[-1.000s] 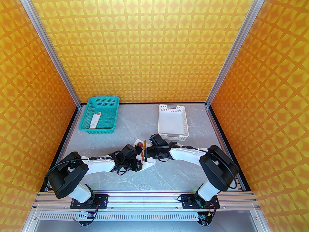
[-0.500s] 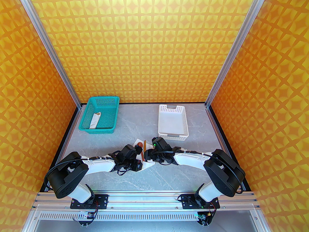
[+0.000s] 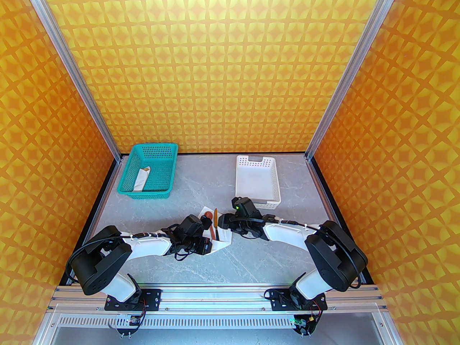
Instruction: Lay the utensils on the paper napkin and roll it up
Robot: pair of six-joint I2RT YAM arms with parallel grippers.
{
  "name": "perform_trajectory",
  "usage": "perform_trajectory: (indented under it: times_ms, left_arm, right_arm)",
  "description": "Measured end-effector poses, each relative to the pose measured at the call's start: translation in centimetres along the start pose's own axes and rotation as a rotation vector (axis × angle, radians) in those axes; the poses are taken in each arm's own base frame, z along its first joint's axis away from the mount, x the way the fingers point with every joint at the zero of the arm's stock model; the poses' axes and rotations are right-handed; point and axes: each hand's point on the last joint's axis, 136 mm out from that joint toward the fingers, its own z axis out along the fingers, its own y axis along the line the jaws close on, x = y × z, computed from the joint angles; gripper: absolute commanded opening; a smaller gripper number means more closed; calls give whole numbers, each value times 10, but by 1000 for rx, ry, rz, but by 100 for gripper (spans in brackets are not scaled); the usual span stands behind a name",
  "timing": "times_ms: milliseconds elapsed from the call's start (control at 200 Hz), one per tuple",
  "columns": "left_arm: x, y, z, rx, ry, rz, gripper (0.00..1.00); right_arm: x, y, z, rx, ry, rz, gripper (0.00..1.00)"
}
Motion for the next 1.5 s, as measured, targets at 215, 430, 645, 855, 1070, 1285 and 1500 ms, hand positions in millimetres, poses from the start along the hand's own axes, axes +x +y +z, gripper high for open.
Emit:
perform_trajectory:
  times_ms: [215,430,645,855,1070,1285,1500]
  left_arm:
    - [0,0,0,0,0,0,3]
    - [0,0,0,0,0,0,3]
    - [0,0,0,-4,2,1,3]
    - [0,1,0,-5,3,1,3]
    - [0,0,0,-6,3,1,3]
    - [0,1,0,-7,3,1,3]
    - [0,1,0,-9,2,1,2]
  right_arm:
    - [-6,6,-9,9,-6,-55,55]
    - [-4,0,-14,47,5,-83,30]
    - [-3,-4,-16,80,18,-108,5]
    - [2,2,-16,44,43,-111,2]
    - [2,16,-15,-34,46,-94,2]
    - [4,25,-12,-85,51,-60,2]
    - [10,38,-5,-124,62,-41,2]
